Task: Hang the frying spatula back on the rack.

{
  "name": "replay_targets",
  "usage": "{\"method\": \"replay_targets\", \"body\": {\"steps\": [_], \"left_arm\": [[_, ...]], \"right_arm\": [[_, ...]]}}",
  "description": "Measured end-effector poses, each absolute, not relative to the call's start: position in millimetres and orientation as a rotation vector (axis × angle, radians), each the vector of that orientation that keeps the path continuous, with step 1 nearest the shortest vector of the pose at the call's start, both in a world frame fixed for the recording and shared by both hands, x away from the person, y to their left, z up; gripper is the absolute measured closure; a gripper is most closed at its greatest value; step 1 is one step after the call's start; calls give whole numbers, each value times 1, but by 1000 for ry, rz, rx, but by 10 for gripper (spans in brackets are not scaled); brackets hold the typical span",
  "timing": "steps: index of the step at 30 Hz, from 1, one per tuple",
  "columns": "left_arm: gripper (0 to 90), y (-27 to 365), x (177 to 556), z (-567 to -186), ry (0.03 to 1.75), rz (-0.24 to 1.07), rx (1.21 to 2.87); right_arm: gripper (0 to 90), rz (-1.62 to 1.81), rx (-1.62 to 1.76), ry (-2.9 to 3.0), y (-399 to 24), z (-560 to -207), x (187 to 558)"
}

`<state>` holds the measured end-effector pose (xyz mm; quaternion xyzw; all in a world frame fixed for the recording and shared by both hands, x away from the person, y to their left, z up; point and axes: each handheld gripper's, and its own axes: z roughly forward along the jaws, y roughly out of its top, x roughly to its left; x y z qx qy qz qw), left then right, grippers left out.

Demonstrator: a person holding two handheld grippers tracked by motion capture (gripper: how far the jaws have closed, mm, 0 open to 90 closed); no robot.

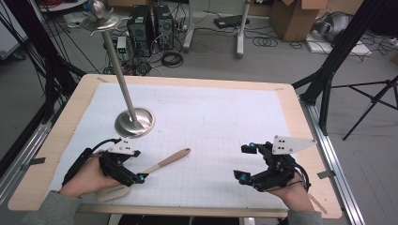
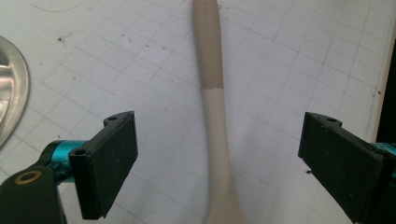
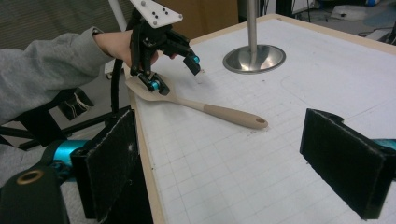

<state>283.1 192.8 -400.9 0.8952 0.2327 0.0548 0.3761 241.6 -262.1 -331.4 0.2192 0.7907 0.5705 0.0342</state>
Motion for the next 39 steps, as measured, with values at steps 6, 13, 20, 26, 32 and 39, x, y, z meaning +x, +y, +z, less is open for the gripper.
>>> {"method": "replay_targets", "body": {"steps": [6, 13, 20, 26, 32, 39], "left_arm": [[217, 191, 282, -404, 545, 119, 2314], [272, 192, 282, -407, 553, 96, 2356], [333, 190, 282, -409, 549, 96, 2381], [397, 188, 283, -412, 547, 94, 2417], [460, 187, 284, -414, 558, 93, 2448], [512, 185, 284, -415, 566, 83, 2465]], "right_arm": [[109, 1754, 675, 2431, -261, -332, 242], [109, 1751, 681, 2438, -262, -332, 242], [109, 1756, 673, 2433, -263, -332, 242], [109, 1753, 674, 2441, -262, -332, 242], [109, 1753, 679, 2440, -262, -332, 241], [109, 1753, 675, 2445, -262, -332, 241]]}}
